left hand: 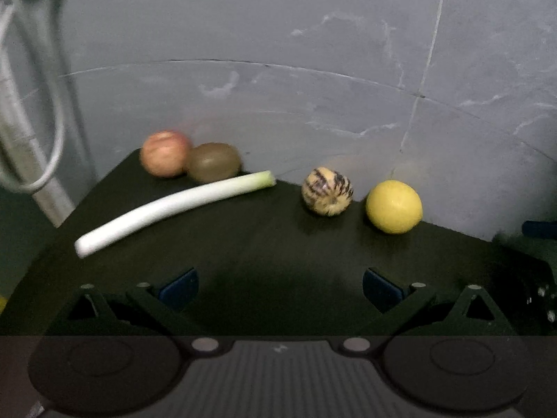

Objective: Organize fruits
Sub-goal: 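Withdraw both tools from the tray toward the lemon and small pepino, then grasp the small striped pepino with the left tool while the right tool grasps the yellow lemon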

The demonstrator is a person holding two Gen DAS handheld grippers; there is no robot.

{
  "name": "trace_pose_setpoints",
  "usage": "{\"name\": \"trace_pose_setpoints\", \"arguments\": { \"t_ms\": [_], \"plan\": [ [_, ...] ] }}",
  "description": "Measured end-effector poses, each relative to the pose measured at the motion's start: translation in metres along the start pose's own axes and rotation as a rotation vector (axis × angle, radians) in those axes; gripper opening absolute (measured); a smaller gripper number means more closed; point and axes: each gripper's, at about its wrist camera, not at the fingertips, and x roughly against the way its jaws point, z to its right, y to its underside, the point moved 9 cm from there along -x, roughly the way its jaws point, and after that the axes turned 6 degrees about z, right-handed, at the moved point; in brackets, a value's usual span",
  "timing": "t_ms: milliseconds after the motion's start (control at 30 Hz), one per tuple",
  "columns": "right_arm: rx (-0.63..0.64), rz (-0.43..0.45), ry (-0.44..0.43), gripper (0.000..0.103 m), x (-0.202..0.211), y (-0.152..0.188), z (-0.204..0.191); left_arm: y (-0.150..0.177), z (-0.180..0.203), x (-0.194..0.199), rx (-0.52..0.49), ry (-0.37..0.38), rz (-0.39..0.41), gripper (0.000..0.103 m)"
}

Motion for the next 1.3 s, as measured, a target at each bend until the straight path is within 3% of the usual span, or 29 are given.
{"name": "trace_pose_setpoints", "arguments": {
  "t_ms": [167,300,500,733,967,1300],
  "plan": [
    [0.116,-0.017,-0.079,0.100,-0.025,-0.011,-0.015,-0.017,0.005,-0.029,-0.092,0.079,-0.026,0.102],
    [0.181,-0.032,-0.126,0.095,-0.043,-0.017,-0.029,-0.032,0.012,-0.048,-0.245,0.134,-0.054,0.102],
    [0.245,-0.028,-0.142,0.088,-0.064,-0.024,-0.044,-0.049,0.027,-0.068,-0.487,0.203,-0.083,0.102],
    [0.228,-0.017,-0.135,0.079,-0.082,-0.028,-0.049,-0.064,0.046,-0.084,-0.634,0.299,-0.087,0.100],
    [0.196,-0.009,-0.129,0.074,-0.094,-0.032,-0.054,-0.065,0.056,-0.096,-0.687,0.380,-0.138,0.090],
    [0.238,0.010,-0.028,0.067,-0.104,-0.033,-0.057,-0.068,0.063,-0.113,-0.710,0.432,-0.201,0.073]
  ]
}}
